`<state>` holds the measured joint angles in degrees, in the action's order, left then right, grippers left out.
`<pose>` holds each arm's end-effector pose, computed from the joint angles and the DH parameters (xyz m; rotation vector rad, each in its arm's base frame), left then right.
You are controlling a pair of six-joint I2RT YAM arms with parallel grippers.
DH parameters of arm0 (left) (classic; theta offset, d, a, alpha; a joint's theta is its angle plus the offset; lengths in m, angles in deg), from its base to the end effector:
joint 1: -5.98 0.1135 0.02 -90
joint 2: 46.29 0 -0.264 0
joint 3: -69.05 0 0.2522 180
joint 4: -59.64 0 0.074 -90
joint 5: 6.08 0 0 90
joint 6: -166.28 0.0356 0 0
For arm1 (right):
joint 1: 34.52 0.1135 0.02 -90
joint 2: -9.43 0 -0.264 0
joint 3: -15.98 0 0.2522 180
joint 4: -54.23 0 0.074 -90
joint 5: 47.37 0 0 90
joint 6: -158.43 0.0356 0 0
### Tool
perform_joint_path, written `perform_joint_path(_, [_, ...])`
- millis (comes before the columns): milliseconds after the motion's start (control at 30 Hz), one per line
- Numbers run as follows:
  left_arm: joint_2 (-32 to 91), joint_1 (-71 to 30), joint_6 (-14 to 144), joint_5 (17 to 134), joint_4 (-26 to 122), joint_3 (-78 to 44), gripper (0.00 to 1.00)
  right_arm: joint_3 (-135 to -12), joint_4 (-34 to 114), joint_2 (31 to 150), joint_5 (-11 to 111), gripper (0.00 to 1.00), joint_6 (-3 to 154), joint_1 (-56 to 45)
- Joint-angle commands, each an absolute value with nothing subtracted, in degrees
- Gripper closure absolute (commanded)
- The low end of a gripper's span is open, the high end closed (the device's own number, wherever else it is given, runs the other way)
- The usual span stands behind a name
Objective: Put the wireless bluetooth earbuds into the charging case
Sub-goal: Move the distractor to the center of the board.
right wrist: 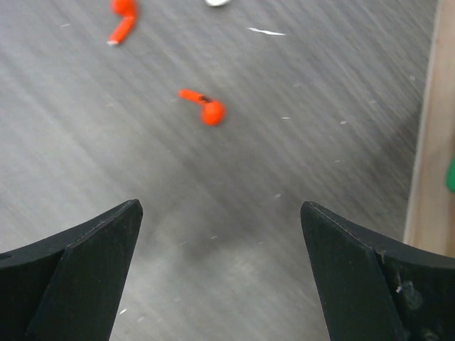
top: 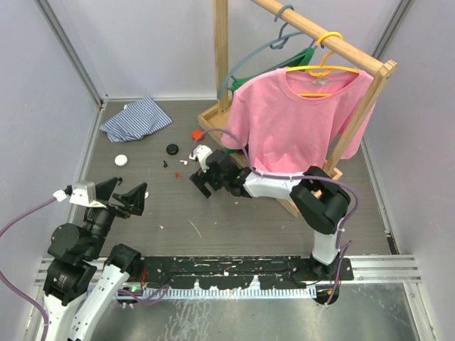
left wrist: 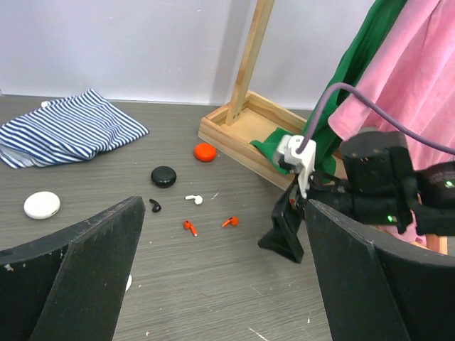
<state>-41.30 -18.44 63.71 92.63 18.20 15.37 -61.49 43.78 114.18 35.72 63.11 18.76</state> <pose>0.0312 -0.0082 0.3397 0.0250 1.4590 -0.4186 0.2413 0.3163 0.1863 -1.0394 1.9880 0.3234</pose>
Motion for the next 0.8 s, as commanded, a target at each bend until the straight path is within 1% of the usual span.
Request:
perform_joint_path(0, [-41.91,-18.85,64.33,91.66,20.93,15.21,0.02,-66.15,43.80,116.48,39.62,0.00,65.48,14.42])
perform_joint_path(300, [-41.54,-19.43,64.72,91.57,21.07,15.21,0.02,-70.00,41.68,122.00,42.00,0.00,66.57,7.56])
perform_joint_path(467, [-41.32,-19.47,64.88,91.48,21.08,15.23,0.02,-69.90,41.65,123.82,39.00,0.00,67.64,4.63])
perform_joint_path(767, [-40.96,-19.60,65.02,91.22,21.18,15.30,0.02,-68.21,41.70,123.38,31.58,0.00,68.85,0.20])
